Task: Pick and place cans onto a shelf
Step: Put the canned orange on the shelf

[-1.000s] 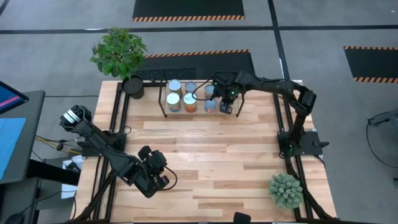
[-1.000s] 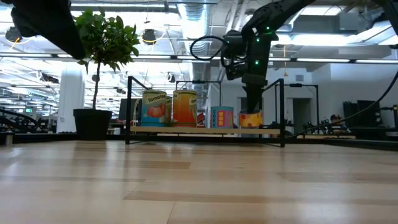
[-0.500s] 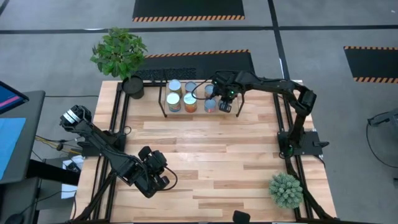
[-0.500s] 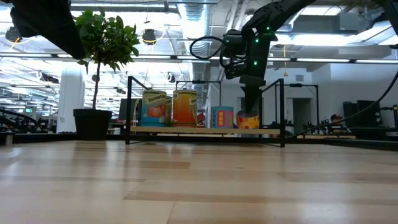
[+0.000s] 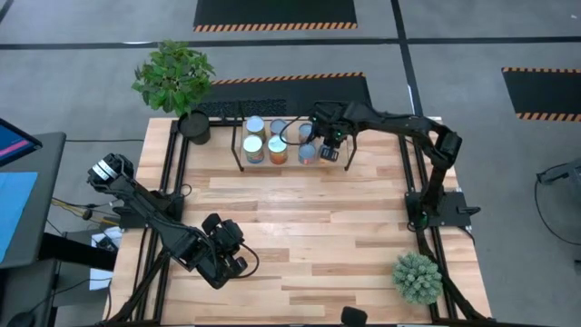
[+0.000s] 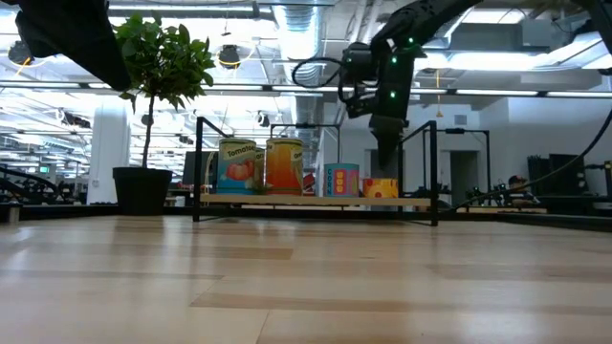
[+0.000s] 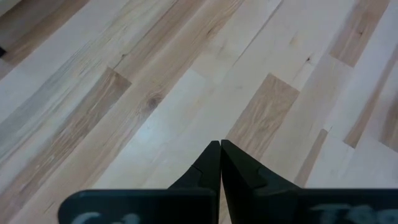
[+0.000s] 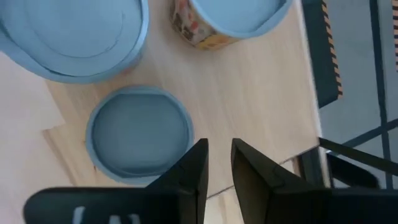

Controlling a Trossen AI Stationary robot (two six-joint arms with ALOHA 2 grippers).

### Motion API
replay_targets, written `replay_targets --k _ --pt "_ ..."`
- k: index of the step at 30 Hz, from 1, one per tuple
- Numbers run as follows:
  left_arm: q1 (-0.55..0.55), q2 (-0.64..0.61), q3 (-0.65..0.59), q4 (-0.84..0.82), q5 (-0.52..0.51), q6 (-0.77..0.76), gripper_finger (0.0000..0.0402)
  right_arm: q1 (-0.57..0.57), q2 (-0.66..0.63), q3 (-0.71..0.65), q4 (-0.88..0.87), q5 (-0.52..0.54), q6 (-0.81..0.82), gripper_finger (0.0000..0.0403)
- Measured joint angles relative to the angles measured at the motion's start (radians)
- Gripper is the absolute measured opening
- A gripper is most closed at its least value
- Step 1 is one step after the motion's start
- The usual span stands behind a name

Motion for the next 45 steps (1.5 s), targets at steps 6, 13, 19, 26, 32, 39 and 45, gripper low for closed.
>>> replay_targets --k 6,13,19,26,32,39,45 --pt "0.000 0.000 0.000 0.000 0.000 0.004 0.0000 0.030 -0.001 0.111 -0.071 -0.018 -0.001 0.0093" --pt "0.000 0.000 0.000 0.000 0.000 -0.002 0.0000 0.061 -0.002 0.156 -0.170 -0.206 -0.124 0.0093" --pt "0.000 0.000 0.000 -0.001 -0.002 0.008 0.0000 0.095 0.013 0.115 -0.195 -0.212 -0.227 0.0092" --pt "0.000 0.000 0.000 -0.001 -0.009 0.018 0.0000 0.096 0.068 0.095 -0.156 -0.166 -0.218 0.0092" --pt "0.000 0.000 0.000 -0.001 -0.009 0.001 0.0000 0.088 0.098 0.096 -0.107 -0.118 -0.218 0.0092" --pt "0.000 0.000 0.000 -0.001 -0.009 -0.011 0.0000 0.063 0.112 0.094 -0.111 -0.102 -0.220 0.0092" --pt "0.000 0.000 0.000 -0.001 -0.009 -0.011 0.0000 0.058 0.110 0.096 -0.111 -0.104 -0.220 0.0092"
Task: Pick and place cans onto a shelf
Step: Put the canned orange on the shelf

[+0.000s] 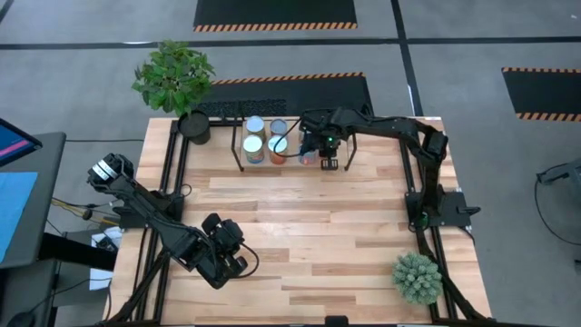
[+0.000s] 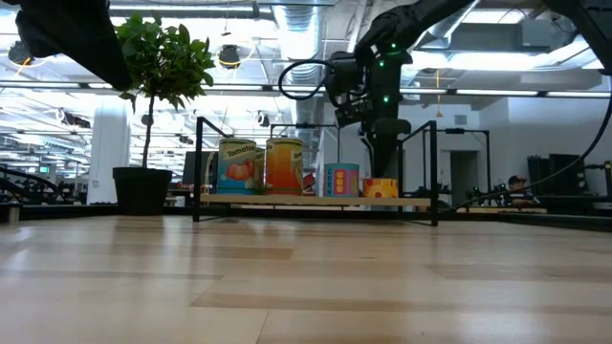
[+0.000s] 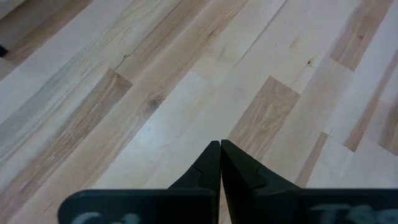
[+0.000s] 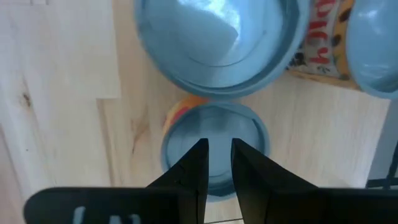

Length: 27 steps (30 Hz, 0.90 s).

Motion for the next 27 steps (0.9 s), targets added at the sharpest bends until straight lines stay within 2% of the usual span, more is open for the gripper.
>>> replay_targets --k 14,27 --pt "0.000 0.000 0.000 0.000 0.000 0.000 0.0000 -0.020 0.000 0.000 -0.103 0.002 0.031 0.0092" --pt "0.000 0.000 0.000 0.000 0.001 0.000 0.0000 -0.006 0.000 0.000 -0.079 0.024 0.047 0.0092"
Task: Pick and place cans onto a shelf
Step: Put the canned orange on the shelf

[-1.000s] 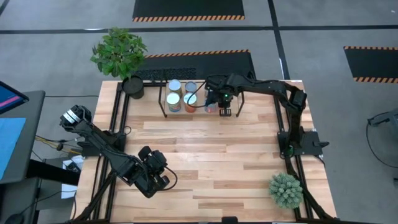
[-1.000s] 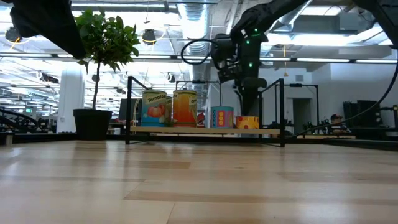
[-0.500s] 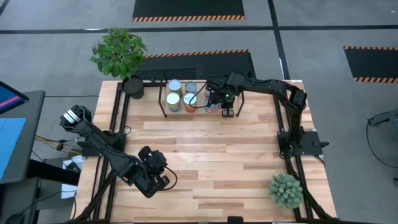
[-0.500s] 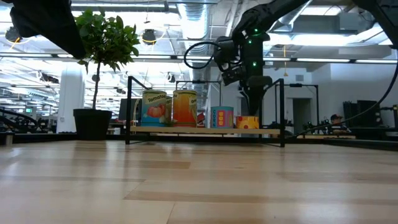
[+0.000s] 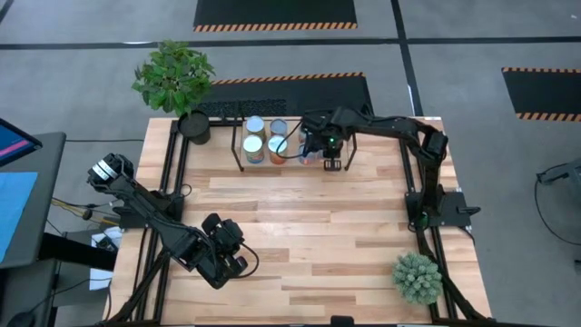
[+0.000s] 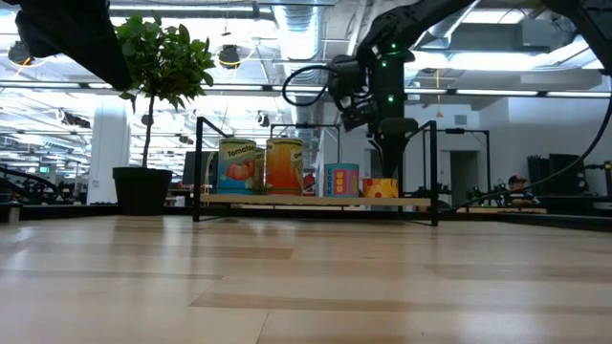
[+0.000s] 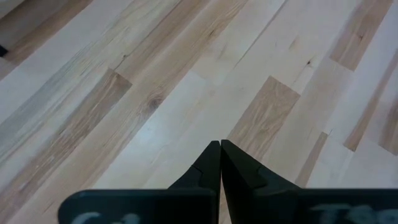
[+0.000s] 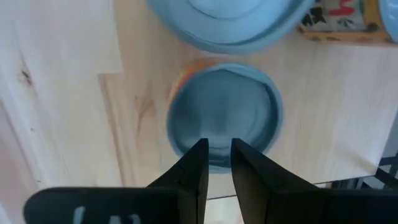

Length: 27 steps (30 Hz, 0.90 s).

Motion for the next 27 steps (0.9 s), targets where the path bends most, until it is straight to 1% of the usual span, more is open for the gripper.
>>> replay_targets --k 12,20,27 --pt "0.000 0.000 0.000 0.000 0.001 -0.008 0.0000 -0.030 0.000 0.000 -0.048 0.000 0.003 0.0092" --pt "0.000 0.000 0.000 0.000 0.001 -0.003 0.0000 -0.018 0.000 0.016 -0.039 0.003 0.027 0.0092" --pt "0.000 0.000 0.000 0.000 0.001 -0.002 0.0000 -0.004 0.000 0.021 0.006 -0.003 0.019 0.0092"
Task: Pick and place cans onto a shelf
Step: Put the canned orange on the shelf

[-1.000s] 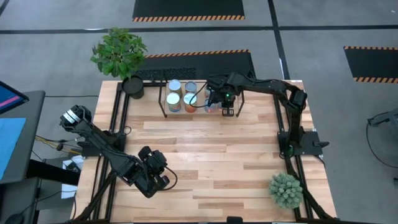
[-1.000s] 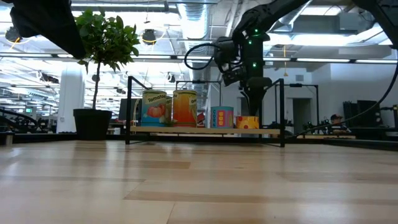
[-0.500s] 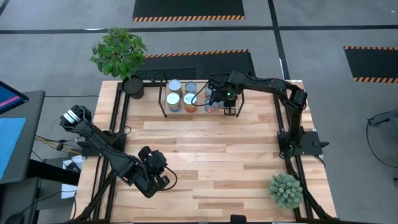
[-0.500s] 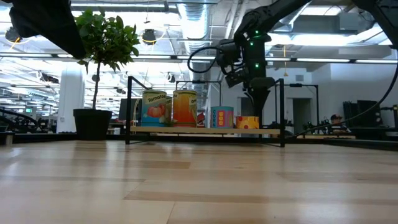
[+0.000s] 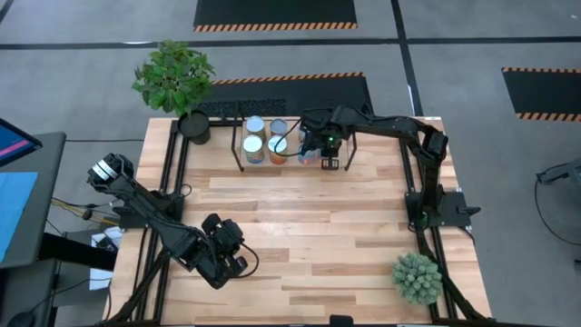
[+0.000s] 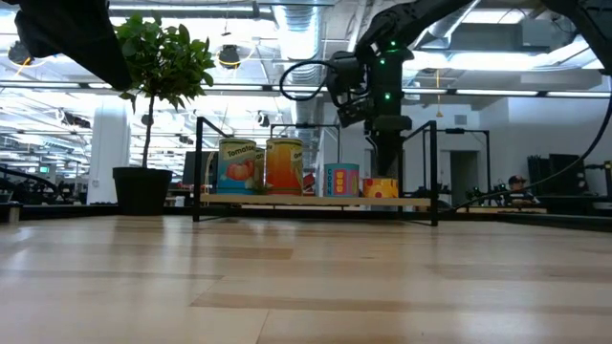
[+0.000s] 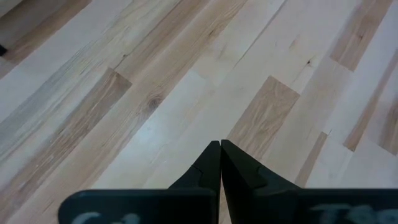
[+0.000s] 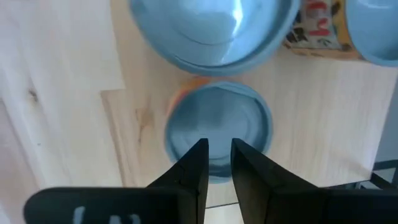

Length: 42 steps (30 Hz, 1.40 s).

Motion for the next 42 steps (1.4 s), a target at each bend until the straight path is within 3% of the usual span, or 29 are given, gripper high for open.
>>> replay_targets --k 42 --pt "0.000 0.000 0.000 0.000 0.011 -0.005 0.0000 -0.011 0.000 -0.011 0.014 -0.052 0.063 0.0092"
